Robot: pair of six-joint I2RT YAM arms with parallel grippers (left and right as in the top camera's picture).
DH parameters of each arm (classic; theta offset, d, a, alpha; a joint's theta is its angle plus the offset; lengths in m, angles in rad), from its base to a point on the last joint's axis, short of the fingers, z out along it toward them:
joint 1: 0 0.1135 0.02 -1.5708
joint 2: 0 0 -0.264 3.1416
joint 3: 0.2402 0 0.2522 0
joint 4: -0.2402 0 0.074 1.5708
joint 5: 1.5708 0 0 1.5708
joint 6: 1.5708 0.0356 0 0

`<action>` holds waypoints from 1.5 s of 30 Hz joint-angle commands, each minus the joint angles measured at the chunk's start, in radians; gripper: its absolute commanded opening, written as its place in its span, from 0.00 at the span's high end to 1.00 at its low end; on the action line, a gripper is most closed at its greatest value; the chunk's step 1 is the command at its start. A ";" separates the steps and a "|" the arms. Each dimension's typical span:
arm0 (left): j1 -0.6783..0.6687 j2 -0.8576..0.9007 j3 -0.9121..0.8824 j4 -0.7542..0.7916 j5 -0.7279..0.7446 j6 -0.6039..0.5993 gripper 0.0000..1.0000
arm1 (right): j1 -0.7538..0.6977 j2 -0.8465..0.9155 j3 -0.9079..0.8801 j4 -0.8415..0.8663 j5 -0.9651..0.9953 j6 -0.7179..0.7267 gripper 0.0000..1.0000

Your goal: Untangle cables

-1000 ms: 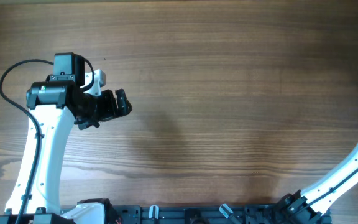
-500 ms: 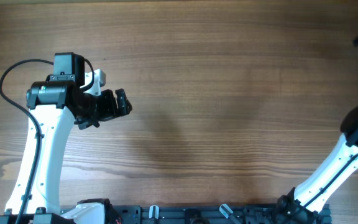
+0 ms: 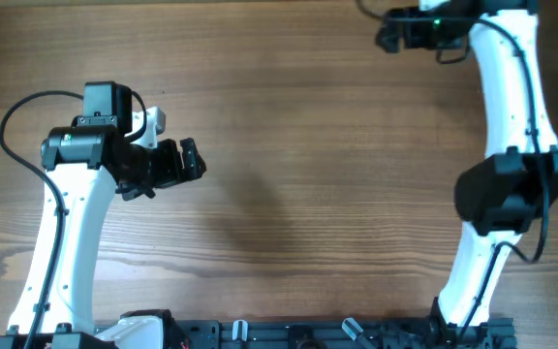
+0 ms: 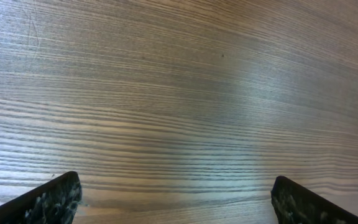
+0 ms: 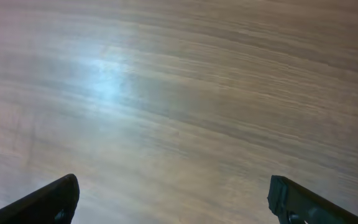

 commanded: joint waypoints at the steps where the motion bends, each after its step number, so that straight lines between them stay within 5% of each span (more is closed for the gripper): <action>1: 0.003 0.005 -0.003 0.000 0.012 0.027 0.00 | 0.055 -0.214 0.002 -0.040 0.072 -0.013 0.00; 13: 0.003 -0.063 -0.003 -0.053 0.192 0.131 0.00 | 0.088 -0.735 -0.004 -0.375 0.079 0.112 0.00; 27: 0.004 -0.751 0.000 -0.011 0.109 0.067 0.00 | 0.087 -1.384 -0.091 -0.375 0.086 0.243 0.00; 33: 0.004 -0.896 0.000 -0.012 0.068 0.050 0.00 | 0.087 -1.630 -0.189 -0.375 0.098 0.268 0.00; 42: 0.004 -0.906 0.000 -0.020 0.068 0.044 0.00 | 0.087 -1.787 -0.298 -0.375 -0.023 0.306 0.00; 45: 0.003 -0.906 0.000 -0.026 0.068 0.044 0.00 | 0.087 -1.791 -0.345 -0.375 -0.055 0.142 0.00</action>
